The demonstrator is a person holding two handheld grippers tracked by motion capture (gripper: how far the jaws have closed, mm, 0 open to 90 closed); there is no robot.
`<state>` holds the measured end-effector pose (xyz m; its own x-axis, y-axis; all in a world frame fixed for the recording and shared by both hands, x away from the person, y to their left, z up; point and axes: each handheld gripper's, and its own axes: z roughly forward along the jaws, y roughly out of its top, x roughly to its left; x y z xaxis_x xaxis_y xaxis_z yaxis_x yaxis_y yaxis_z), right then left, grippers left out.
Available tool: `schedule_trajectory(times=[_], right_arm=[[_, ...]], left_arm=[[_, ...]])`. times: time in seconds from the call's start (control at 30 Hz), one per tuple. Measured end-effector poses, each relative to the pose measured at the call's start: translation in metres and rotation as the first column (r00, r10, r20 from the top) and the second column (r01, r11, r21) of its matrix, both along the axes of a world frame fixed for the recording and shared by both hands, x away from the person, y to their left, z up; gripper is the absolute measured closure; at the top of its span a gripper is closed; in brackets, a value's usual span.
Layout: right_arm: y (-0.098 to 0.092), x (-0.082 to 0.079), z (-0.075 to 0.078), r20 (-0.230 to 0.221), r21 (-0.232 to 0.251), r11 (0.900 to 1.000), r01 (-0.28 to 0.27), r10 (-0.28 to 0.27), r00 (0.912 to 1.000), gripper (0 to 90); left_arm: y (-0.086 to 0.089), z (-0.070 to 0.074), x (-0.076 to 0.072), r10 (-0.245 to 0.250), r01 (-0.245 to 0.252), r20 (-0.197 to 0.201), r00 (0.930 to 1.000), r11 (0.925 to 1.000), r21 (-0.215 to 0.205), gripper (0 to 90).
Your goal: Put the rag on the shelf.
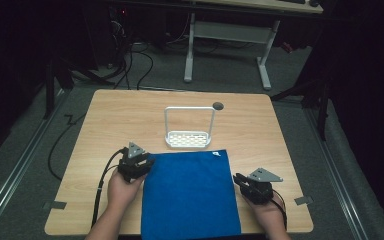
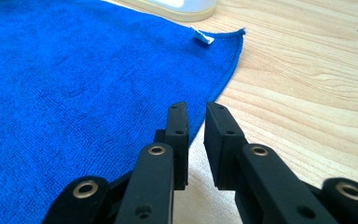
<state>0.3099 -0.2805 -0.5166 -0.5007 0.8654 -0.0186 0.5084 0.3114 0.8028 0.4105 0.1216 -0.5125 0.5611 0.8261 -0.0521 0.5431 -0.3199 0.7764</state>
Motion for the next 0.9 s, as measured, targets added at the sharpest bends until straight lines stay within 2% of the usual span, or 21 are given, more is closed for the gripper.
schedule_trajectory(times=[0.07,0.13,0.17,0.2,0.23,0.27,0.3,0.33,0.43,0.47,0.53,0.6,0.7,0.8,0.83,0.87,0.9], right_arm=[[0.001,0.0,0.0,0.0,0.002,1.0,-0.003,0.003,1.0,80.2],[0.002,0.0,0.0,0.007,-0.005,1.0,-0.008,0.008,0.9999,80.1],[0.002,0.0,0.0,0.007,-0.005,1.0,-0.008,0.008,0.9999,80.1],[0.003,0.0,0.0,0.011,-0.003,1.0,-0.004,0.004,0.9999,80.0],[0.003,0.0,0.001,0.013,-0.003,1.0,-0.002,0.002,0.9999,79.8],[0.003,0.0,0.001,0.012,0.002,1.0,0.003,-0.003,0.9999,79.7],[0.002,0.0,0.001,0.015,0.004,1.0,0.006,-0.006,0.9999,79.5],[0.002,0.0,0.002,0.017,0.012,1.0,0.012,-0.012,0.9998,78.9],[0.003,0.002,0.002,0.023,0.016,1.0,0.018,-0.018,0.9996,77.3],[0.006,0.005,0.003,0.018,0.024,0.999,0.029,-0.03,0.9994,75.8],[0.008,0.008,0.004,0.019,0.018,0.999,0.032,-0.032,0.9993,75.3],[0.013,0.022,0.008,0.014,0.024,0.999,0.049,-0.049,0.9987,70.8],[0.018,0.042,0.012,0.021,-0.003,0.996,0.089,-0.089,0.9958,67.6],[0.021,0.065,0.011,0.004,-0.023,0.993,0.119,-0.119,0.9929,66.6],[0.021,0.065,0.011,0.004,-0.023,0.993,0.119,-0.119,0.9929,66.6],[0.022,0.08,0.01,-0.02,-0.018,0.99,0.137,-0.137,0.9903,65.7],[0.022,0.087,0.009,-0.026,-0.016,0.99,0.143,-0.144,0.9893,65.2]], left_arm=[[0.001,-0.002,0.005,0.016,-0.016,0.003,0.9999,0.9998,-0.014,65.2],[0.008,-0.01,0.015,0.047,-0.049,-0.042,0.998,0.9976,-0.05,65.1],[0.008,-0.01,0.015,0.047,-0.049,-0.042,0.998,0.9976,-0.05,65.1],[0.008,-0.017,0.019,0.042,-0.045,-0.067,0.9969,0.9977,-0.051,65.1],[0.006,-0.019,0.02,0.035,-0.038,-0.072,0.9968,0.9984,-0.041,64.5],[0.005,-0.02,0.02,0.036,-0.038,-0.064,0.9973,0.9987,-0.034,64.3],[0.005,-0.019,0.021,0.032,-0.034,-0.04,0.9987,0.9986,-0.039,64.3],[0.006,-0.018,0.02,0.036,-0.038,-0.043,0.9984,0.9976,-0.058,64.4],[0.007,-0.019,0.022,0.034,-0.037,-0.039,0.9986,0.9976,-0.058,65.2],[0.009,-0.02,0.024,0.043,-0.048,-0.064,0.997,0.9955,-0.082,65.9],[0.01,-0.02,0.025,0.046,-0.053,-0.069,0.9965,0.994,-0.096,66.2],[0.011,-0.021,0.027,0.049,-0.059,-0.086,0.9951,0.9912,-0.119,67.3],[0.012,-0.022,0.028,0.049,-0.063,-0.11,0.9928,0.9893,-0.131,68.2],[0.01,-0.022,0.027,0.037,-0.048,-0.097,0.9946,0.9925,-0.112,70.3],[0.01,-0.022,0.027,0.037,-0.048,-0.097,0.9946,0.9925,-0.112,71.1],[0.008,-0.022,0.026,0.033,-0.042,-0.09,0.9954,0.994,-0.101,71.7],[0.008,-0.022,0.026,0.033,-0.042,-0.09,0.9954,0.994,-0.101,72.7]])
